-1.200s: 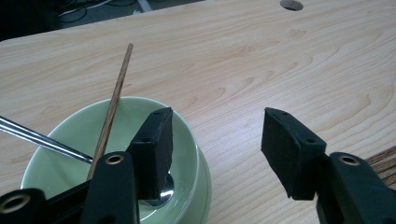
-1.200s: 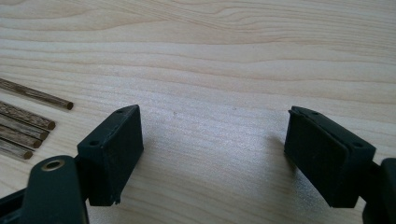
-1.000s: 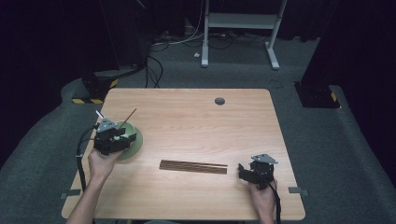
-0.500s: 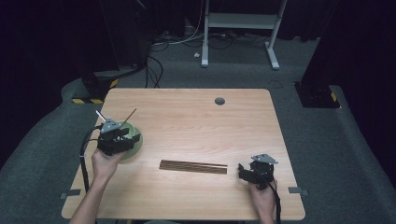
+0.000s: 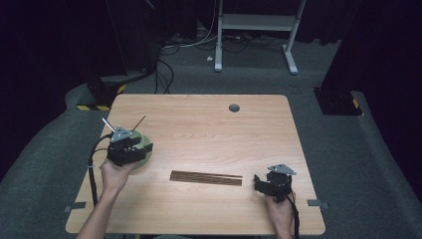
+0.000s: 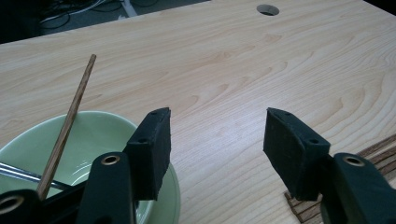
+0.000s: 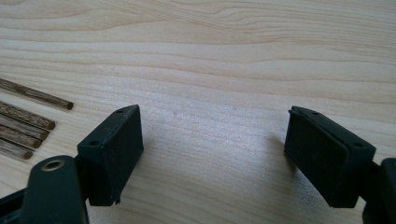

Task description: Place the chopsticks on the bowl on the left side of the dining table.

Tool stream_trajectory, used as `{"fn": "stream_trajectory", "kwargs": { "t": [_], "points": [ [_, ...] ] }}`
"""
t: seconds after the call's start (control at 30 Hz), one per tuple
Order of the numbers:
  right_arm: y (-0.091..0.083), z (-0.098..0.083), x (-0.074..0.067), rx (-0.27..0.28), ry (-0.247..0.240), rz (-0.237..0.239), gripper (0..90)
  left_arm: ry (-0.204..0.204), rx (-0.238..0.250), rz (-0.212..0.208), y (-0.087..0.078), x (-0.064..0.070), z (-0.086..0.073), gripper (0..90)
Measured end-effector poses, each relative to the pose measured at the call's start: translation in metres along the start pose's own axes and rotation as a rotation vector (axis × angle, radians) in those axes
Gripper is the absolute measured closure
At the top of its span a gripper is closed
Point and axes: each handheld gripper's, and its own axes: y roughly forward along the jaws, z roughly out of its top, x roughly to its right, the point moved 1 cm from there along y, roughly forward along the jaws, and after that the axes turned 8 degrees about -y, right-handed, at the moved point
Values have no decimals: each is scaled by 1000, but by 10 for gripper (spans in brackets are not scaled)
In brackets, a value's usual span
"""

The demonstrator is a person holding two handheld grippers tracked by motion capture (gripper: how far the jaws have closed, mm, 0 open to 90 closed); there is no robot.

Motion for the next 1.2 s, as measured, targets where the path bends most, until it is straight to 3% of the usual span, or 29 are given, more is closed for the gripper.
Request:
{"fn": "stream_trajectory", "kwargs": {
  "t": [0.87, 1.2],
  "points": [
    [0, 0, 0, 1, -3, 0, 189, 17, -12, -33, 9, 17, 1, 407],
    [0, 0, 0, 0, 0, 0, 189, 20, -9, -64, 13, 27, 1, 403]
  ]
}}
